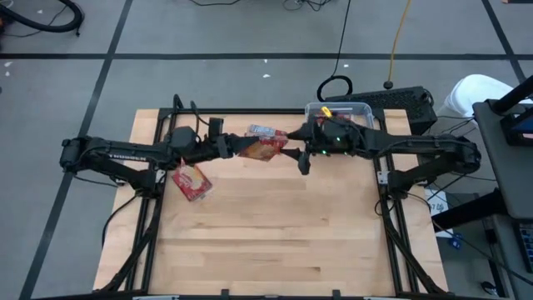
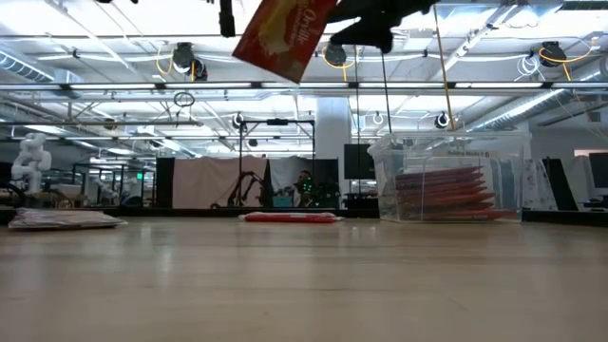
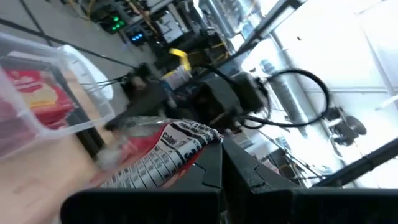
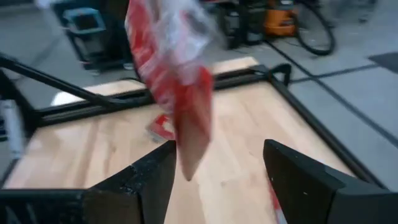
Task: Sort popcorn bags into baskets
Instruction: Put the popcorn bag into the transparent container
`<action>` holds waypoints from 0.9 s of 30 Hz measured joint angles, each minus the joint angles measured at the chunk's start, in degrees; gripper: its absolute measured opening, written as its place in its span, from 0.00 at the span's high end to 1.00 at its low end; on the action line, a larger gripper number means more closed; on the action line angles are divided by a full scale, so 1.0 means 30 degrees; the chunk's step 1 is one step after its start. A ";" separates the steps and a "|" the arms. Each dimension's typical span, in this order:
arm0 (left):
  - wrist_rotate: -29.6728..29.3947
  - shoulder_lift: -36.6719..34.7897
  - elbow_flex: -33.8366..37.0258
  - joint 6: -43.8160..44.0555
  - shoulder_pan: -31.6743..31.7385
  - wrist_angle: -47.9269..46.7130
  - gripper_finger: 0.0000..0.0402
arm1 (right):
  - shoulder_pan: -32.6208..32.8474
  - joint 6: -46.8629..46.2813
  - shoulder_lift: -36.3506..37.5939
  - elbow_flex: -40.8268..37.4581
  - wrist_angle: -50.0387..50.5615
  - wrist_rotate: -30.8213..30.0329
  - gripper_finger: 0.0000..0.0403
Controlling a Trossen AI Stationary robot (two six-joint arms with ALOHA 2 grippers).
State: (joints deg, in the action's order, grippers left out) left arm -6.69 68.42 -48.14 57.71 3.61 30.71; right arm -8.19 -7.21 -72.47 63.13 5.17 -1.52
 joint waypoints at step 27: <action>0.3223 -0.0542 -0.0898 -0.2444 0.1965 -0.1232 0.69 | -0.3947 -0.1871 -0.0087 -0.0007 -0.1229 0.9085 0.94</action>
State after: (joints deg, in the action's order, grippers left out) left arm 2.98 66.80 -50.84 50.38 9.50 27.02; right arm -20.03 -12.82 -72.73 63.11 1.48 25.74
